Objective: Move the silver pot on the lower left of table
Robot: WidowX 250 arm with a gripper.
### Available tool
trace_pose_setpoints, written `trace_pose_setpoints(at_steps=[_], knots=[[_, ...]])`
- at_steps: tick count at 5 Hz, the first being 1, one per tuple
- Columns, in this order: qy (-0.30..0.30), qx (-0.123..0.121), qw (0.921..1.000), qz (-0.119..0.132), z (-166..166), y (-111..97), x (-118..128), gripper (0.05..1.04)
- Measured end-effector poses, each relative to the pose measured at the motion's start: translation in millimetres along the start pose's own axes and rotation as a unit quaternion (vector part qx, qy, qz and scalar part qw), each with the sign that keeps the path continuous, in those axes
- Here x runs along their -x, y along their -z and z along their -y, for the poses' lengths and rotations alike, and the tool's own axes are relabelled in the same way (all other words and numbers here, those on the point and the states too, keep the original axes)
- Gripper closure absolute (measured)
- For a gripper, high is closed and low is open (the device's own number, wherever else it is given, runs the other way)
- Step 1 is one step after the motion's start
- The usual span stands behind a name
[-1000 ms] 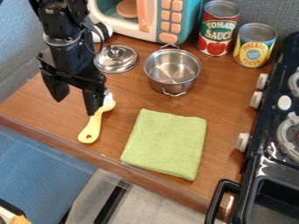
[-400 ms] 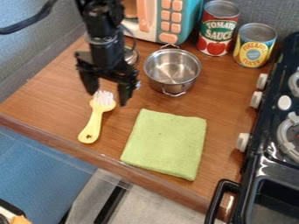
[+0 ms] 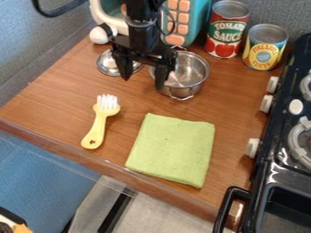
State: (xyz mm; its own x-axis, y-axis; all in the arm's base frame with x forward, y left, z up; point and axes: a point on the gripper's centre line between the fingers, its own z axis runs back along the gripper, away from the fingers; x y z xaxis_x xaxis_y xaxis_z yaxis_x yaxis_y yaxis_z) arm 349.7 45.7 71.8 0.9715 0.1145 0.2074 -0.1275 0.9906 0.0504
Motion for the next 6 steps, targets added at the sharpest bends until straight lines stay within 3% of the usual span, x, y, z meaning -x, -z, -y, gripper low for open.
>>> trace_pose_setpoints(at_steps=[2,4,6], knots=[[-0.069,-0.011,0.9976,-0.002,-3,20,-18,0.083],[-0.136,-0.011,0.9904,0.024,2,38,-8,0.136],[-0.119,-0.031,0.9923,0.014,8,38,-3,0.711]])
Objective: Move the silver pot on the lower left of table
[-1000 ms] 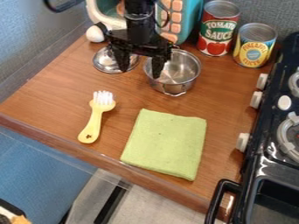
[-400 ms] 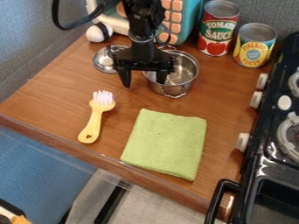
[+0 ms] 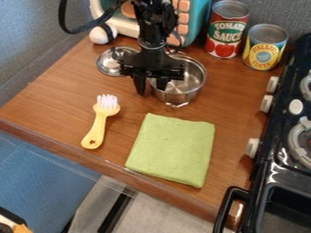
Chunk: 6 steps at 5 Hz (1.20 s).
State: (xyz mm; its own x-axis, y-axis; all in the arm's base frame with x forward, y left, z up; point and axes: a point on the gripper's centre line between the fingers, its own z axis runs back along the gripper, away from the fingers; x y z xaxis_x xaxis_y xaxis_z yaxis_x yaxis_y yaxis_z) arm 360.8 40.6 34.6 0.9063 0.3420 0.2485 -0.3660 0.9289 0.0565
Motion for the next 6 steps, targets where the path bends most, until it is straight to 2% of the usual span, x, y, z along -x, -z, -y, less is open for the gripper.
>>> trace_pose_setpoints(at_steps=[1,2,3,4,5,6], knots=[[0.004,-0.005,0.9999,0.008,7,-17,-6,0.918],[0.032,-0.026,0.9991,0.012,23,-36,-14,1.003],[0.017,-0.022,0.9994,0.022,9,-68,-18,1.008],[-0.037,-0.029,0.9986,0.025,-53,-86,-21,1.009],[-0.048,-0.024,0.9986,-0.003,-104,-73,-4,1.009],[-0.059,-0.039,0.9974,-0.007,-144,-65,4,1.010]])
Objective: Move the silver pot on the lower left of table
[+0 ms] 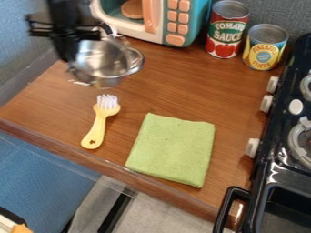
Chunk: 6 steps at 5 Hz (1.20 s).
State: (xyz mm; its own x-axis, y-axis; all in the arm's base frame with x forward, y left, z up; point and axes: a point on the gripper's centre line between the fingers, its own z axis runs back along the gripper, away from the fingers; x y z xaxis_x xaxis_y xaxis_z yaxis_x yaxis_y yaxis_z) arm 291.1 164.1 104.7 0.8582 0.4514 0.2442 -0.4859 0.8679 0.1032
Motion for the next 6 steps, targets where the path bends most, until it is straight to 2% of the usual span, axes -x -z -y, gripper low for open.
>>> trace_pose_setpoints(at_steps=[4,5,6], knots=[[0.011,-0.062,0.9976,-0.030,-39,51,10,1.010],[0.014,-0.071,0.9969,-0.029,-45,56,9,0.983],[0.003,-0.079,0.9953,-0.056,-64,70,19,0.800]])
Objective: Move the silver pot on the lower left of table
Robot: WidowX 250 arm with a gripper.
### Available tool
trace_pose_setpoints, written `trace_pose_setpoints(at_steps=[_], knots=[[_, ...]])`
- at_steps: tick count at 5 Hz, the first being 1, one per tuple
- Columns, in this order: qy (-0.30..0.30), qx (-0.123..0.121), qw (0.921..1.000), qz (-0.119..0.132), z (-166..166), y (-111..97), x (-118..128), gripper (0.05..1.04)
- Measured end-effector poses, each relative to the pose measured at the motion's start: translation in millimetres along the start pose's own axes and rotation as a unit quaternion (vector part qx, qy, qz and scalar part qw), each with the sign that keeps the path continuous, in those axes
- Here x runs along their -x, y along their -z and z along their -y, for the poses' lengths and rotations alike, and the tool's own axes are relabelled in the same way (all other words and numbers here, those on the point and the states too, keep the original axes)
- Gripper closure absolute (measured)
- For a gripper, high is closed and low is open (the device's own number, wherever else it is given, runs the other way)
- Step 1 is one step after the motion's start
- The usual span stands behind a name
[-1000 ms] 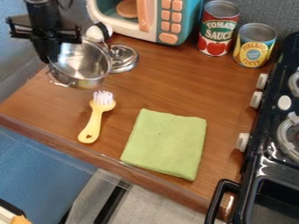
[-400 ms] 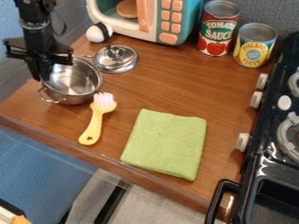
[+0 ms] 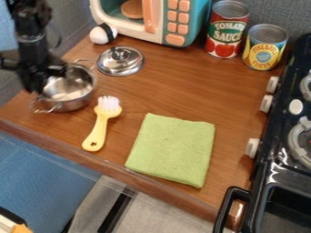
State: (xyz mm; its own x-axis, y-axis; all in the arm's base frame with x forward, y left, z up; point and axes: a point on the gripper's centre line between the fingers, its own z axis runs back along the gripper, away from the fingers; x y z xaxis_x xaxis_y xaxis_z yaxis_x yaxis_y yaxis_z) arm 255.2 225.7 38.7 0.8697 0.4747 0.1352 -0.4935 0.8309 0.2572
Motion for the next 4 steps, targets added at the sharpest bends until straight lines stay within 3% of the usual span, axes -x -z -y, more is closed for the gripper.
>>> trace_pose_setpoints(at_steps=[1,2,3,4], knots=[[0.012,0.008,0.9999,-0.002,-5,0,0,0.512],[0.063,0.016,0.9977,0.020,-8,-27,-1,0.208],[0.137,0.058,0.9874,0.054,-9,-58,5,0.071],[0.198,0.093,0.9735,0.066,-7,-75,15,0.074]])
